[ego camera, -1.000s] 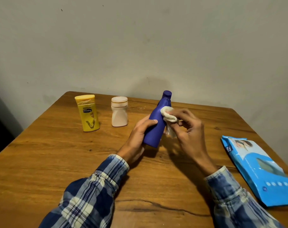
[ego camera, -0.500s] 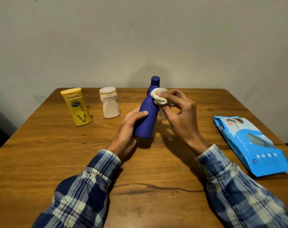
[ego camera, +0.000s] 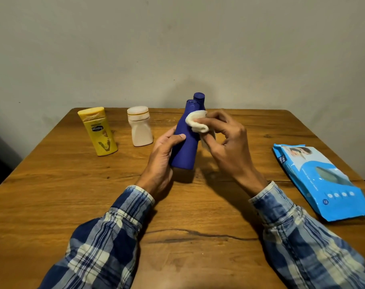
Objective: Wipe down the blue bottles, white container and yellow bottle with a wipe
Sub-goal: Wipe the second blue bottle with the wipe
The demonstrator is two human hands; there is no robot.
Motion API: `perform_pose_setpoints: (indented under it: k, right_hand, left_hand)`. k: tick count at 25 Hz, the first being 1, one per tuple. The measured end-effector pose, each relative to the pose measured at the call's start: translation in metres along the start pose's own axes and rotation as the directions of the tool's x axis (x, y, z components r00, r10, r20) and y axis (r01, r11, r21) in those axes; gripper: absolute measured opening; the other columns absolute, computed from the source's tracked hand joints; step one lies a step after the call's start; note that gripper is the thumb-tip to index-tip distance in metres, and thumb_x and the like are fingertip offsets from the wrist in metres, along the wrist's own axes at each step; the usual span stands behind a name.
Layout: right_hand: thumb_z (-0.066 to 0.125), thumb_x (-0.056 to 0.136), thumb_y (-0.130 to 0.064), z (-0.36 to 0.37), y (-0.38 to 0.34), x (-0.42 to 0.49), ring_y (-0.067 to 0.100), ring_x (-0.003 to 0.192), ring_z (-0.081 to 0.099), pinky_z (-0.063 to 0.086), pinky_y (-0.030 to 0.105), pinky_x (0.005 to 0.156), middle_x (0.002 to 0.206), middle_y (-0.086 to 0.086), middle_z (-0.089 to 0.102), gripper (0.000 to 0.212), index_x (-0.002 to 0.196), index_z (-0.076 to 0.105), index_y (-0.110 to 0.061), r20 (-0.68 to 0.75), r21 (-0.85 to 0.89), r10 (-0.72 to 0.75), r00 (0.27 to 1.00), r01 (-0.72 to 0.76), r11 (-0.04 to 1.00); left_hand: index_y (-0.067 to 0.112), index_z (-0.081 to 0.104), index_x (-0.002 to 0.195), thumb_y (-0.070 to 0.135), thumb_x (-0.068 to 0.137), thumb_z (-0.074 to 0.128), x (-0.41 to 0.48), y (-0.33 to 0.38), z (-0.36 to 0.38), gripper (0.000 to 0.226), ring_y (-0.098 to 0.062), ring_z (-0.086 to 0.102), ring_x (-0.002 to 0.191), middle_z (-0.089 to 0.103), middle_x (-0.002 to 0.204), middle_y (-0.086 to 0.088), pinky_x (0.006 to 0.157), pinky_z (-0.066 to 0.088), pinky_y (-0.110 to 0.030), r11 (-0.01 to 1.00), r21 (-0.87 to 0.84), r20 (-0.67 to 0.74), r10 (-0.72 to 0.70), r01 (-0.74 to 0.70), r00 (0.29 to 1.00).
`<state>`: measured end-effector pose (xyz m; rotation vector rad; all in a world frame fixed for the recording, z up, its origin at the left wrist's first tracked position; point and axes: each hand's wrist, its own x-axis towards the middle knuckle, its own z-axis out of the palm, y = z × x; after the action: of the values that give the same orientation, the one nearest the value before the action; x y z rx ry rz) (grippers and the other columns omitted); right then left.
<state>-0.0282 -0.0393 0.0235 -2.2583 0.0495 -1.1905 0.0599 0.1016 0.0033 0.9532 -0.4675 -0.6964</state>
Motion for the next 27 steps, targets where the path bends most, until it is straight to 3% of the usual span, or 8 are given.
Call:
perform_pose_setpoints:
  k: [3,6,10,14,17,21,24,27]
  right_hand:
    - [0.069,0.093,-0.008,-0.003,0.001,0.002,0.015,0.092,0.062,0.052,0.023,0.069,0.103,0.006,0.063,0.023,0.116,0.073,-0.009,-0.076,0.055,0.116,0.99,-0.112,0.992]
    - [0.072,0.09,-0.004,0.0,-0.003,0.0,0.013,0.096,0.061,0.05,0.017,0.078,0.105,0.007,0.064,0.023,0.113,0.074,-0.006,0.055,-0.009,-0.031,0.998,0.032,0.999]
    - [0.069,0.091,-0.004,-0.006,-0.002,0.003,0.013,0.095,0.059,0.051,0.021,0.078,0.105,0.008,0.062,0.024,0.114,0.074,-0.008,-0.101,-0.032,0.053,0.993,-0.057,0.998]
    - [0.066,0.088,-0.003,-0.001,-0.006,-0.003,0.021,0.104,0.057,0.053,0.03,0.09,0.111,0.014,0.059,0.028,0.115,0.071,-0.004,0.085,-0.209,-0.136,0.987,0.151,0.966]
    - [0.065,0.089,0.002,-0.004,-0.008,0.001,0.02,0.106,0.056,0.053,0.031,0.09,0.115,0.012,0.057,0.033,0.12,0.07,-0.007,-0.083,-0.15,-0.005,0.997,-0.008,0.989]
    - [0.059,0.091,-0.012,0.0,-0.012,-0.003,0.023,0.106,0.055,0.052,0.028,0.088,0.115,0.014,0.058,0.028,0.116,0.07,-0.004,0.173,-0.27,-0.159,0.972,0.202,0.941]
    - [0.065,0.092,-0.002,-0.007,-0.006,0.005,0.015,0.096,0.063,0.052,0.023,0.081,0.106,0.007,0.065,0.019,0.108,0.073,-0.006,-0.058,-0.002,0.078,0.995,-0.078,0.997]
    - [0.069,0.088,0.006,-0.019,-0.003,0.013,0.014,0.093,0.07,0.057,0.028,0.078,0.102,0.005,0.073,0.027,0.11,0.068,-0.008,-0.058,0.464,0.407,0.912,-0.336,0.82]
  left_hand:
    - [0.015,0.067,0.128,0.011,0.098,0.057,-0.001,-0.001,0.003,0.032,-0.018,0.067,0.095,0.074,0.116,-0.009,0.084,0.055,-0.032,1.0,0.025,0.011,-0.007,0.007,1.0]
    - [0.013,0.063,0.135,0.013,0.099,0.057,0.001,-0.001,-0.002,0.036,-0.026,0.066,0.11,0.072,0.126,-0.012,0.097,0.052,-0.043,1.0,0.024,0.002,-0.006,0.006,1.0]
    - [0.012,0.064,0.135,0.012,0.098,0.059,0.002,-0.004,-0.001,0.037,-0.023,0.065,0.101,0.071,0.123,-0.014,0.088,0.051,-0.039,0.991,0.133,-0.001,0.001,-0.001,1.0]
    - [0.015,0.063,0.136,0.012,0.098,0.061,0.005,-0.011,-0.005,0.038,-0.042,0.06,0.124,0.068,0.13,-0.014,0.108,0.045,-0.06,0.984,0.178,-0.002,0.022,-0.022,1.0]
    - [0.015,0.062,0.137,0.009,0.097,0.064,0.007,-0.013,-0.005,0.041,-0.037,0.063,0.121,0.07,0.128,-0.008,0.106,0.048,-0.061,0.956,0.285,0.004,0.078,-0.076,0.997]
    - [0.017,0.064,0.134,0.01,0.097,0.063,0.002,-0.012,-0.003,0.038,-0.034,0.065,0.12,0.071,0.127,-0.009,0.103,0.053,-0.055,0.975,0.217,-0.009,0.052,-0.049,0.999]
    - [0.013,0.063,0.134,0.016,0.09,0.065,0.008,-0.01,-0.004,0.045,-0.023,0.069,0.105,0.074,0.121,-0.005,0.088,0.057,-0.038,0.957,0.271,-0.018,0.113,-0.104,0.993]
    - [0.011,0.062,0.135,0.013,0.093,0.06,0.009,-0.008,-0.003,0.043,-0.02,0.067,0.093,0.074,0.116,-0.007,0.076,0.054,-0.031,0.98,0.189,-0.057,0.08,-0.068,0.995]
